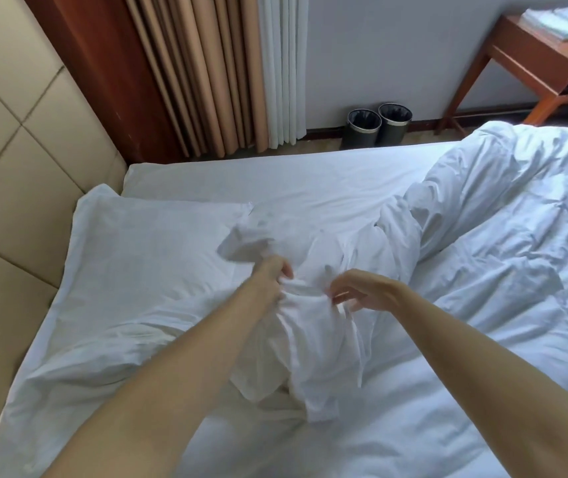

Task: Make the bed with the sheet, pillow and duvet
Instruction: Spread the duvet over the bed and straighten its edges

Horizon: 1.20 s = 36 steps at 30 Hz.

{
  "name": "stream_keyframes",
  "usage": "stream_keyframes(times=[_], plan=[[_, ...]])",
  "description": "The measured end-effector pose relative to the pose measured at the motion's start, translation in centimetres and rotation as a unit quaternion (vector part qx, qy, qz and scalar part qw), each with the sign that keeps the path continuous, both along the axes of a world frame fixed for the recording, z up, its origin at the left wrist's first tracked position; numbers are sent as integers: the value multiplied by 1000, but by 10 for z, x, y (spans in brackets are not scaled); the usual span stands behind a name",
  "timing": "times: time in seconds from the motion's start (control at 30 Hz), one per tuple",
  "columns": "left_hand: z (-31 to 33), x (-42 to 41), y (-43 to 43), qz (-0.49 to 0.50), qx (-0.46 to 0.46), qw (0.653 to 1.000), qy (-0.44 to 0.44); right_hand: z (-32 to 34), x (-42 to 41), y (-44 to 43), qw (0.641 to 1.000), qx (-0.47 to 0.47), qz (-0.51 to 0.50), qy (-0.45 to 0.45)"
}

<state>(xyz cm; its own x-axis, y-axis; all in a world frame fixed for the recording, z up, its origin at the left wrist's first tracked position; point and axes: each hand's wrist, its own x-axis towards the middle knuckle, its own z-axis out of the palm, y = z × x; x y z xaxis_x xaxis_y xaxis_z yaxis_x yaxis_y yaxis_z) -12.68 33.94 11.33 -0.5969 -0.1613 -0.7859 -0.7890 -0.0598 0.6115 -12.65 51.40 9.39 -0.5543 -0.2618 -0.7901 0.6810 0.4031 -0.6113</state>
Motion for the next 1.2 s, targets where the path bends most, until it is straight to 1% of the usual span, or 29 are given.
stream_keyframes(times=[0.07,0.13,0.17,0.2,0.23,0.27,0.3,0.33,0.4,0.5,0.63,0.73,0.77,0.83,0.87,0.9,1.03,1.07,1.1,1.13,1.17,1.2], plan=[[19,-12,-12,-40,-102,988,111,4,-5,-1,999,-21,-24,-38],[37,-21,-22,-108,-149,962,202,12,-14,-12,987,-86,-101,-94],[44,-24,-25,-134,-161,949,234,21,-17,-21,972,-123,-162,-116],[51,-26,-29,-156,-167,937,263,26,-21,-31,949,-157,-239,-136],[58,-26,-32,-170,-175,927,284,31,-25,-40,923,-169,-311,-149],[63,-26,-36,-181,-181,918,302,35,-29,-47,905,-167,-360,-150],[69,-26,-42,-190,-190,911,313,38,-34,-55,902,-153,-380,-137],[74,-26,-49,-195,-201,904,323,41,-40,-63,907,-142,-378,-117],[83,-29,-67,-210,-241,884,341,53,-53,-82,933,-108,-340,-56],[97,-42,-98,-225,-348,834,365,80,-78,-117,960,-57,-274,25],[126,-71,-149,-212,-448,773,396,110,-114,-172,963,-99,-225,112],[145,-99,-200,-214,-546,700,407,129,-151,-225,961,-127,-195,153],[150,-109,-218,-229,-580,659,421,136,-163,-242,960,-132,-184,163],[158,-135,-253,-258,-657,547,450,145,-193,-276,956,-141,-187,179],[161,-150,-271,-270,-698,500,436,149,-208,-292,952,-161,-186,179],[165,-166,-290,-261,-730,462,430,155,-222,-306,950,-180,-181,179],[177,-233,-339,-240,-768,423,417,174,-282,-353,952,-195,-139,192],[174,-251,-344,-231,-779,419,406,172,-299,-360,950,-199,-140,197],[169,-268,-346,-199,-793,422,393,167,-316,-367,947,-209,-145,196],[160,-284,-349,-155,-790,449,388,156,-333,-373,942,-229,-150,192],[149,-299,-352,-111,-769,492,393,143,-345,-377,939,-251,-152,181],[134,-309,-355,-95,-731,572,359,125,-357,-381,938,-261,-147,173]])
